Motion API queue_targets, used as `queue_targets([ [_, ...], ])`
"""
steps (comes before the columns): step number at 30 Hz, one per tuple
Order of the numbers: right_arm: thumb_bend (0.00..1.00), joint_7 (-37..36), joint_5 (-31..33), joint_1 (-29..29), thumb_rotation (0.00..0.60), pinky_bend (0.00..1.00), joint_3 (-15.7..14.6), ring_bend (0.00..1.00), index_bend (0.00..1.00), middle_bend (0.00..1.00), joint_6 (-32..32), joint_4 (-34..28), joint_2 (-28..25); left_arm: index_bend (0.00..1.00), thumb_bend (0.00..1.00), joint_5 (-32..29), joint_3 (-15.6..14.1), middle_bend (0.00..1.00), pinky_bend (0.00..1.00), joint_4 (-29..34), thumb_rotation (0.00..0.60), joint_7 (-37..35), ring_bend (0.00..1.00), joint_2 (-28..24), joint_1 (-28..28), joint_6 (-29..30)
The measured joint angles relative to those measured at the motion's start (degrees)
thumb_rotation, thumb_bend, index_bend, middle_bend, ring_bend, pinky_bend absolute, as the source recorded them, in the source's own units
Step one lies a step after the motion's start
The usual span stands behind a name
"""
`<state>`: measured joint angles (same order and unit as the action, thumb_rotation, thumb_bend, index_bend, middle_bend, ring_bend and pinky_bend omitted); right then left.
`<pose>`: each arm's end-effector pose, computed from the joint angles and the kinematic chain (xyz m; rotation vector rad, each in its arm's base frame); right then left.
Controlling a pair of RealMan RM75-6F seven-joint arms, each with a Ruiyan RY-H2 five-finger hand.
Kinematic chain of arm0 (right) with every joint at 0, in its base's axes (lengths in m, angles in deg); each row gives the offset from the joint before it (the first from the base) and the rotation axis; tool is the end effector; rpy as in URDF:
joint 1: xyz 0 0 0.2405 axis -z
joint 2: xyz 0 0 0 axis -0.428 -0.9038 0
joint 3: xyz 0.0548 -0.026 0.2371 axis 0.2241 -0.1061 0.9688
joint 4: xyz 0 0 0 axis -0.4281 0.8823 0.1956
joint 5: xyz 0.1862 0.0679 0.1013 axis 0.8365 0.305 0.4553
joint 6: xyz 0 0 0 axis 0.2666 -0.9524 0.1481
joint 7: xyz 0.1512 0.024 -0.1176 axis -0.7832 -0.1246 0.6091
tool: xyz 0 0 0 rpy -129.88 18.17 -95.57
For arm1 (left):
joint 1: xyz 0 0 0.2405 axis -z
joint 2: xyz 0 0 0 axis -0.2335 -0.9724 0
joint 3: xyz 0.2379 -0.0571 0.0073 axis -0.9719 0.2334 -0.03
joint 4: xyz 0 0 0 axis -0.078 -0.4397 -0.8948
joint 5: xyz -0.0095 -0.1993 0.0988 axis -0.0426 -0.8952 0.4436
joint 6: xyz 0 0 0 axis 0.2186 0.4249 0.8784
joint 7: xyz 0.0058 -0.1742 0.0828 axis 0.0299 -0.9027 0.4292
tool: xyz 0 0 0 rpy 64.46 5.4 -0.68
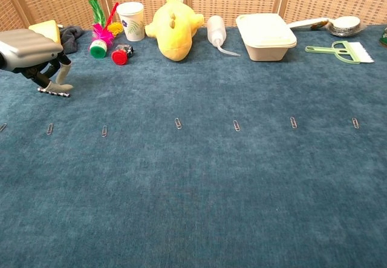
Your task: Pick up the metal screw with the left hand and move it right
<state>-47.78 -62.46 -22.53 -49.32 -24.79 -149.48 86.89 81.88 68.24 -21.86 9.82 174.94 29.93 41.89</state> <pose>-0.3014 -0.1883 0.1091 1.2215 -0.9839 0.8831 -0.2433 0.4454 -0.0002 -1.9252 -0.5451 -0.4873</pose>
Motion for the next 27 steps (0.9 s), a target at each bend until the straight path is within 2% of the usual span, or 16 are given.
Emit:
queue_targets([
  [7,0.44,0.1,0.1,0.2,0.6,0.13,0.0,0.08,0.01,0.05,-0.3,-0.1,0.0,0.49,0.56,0.7,-0.4,0.67,0.7,-0.7,0.417,-1.1,0.63,0.3,0.0,-0.2],
  [13,0.44,0.3,0.0,0.2,0.6,0.13,0.1,0.08,0.01,0.05,-0.3,-0.2,0.1,0.49,0.56,1.2,-0.5,0.67,0.7,-0.7,0.452,-3.2,0.63,0.3,-0.3,0.3],
  [20,0.44,0.3,0.2,0.2,0.6,0.13,0.1,0.08,0.0,0.05,-0.2,-0.1,0.2,0.49,0.56,1.6,-0.4,0.67,0.7,-1.0,0.583,-4.6,0.64,0.7,-0.5,0.7],
  [27,0.44,0.2,0.1,0.4,0.6,0.13,0.2,0.08,0.0,0.05,-0.6,-0.1,0.2,0.5,0.56,1.3,-0.2,0.67,0.7,-1.2,0.59,-5.2,0.65,1.2,-0.5,0.4],
])
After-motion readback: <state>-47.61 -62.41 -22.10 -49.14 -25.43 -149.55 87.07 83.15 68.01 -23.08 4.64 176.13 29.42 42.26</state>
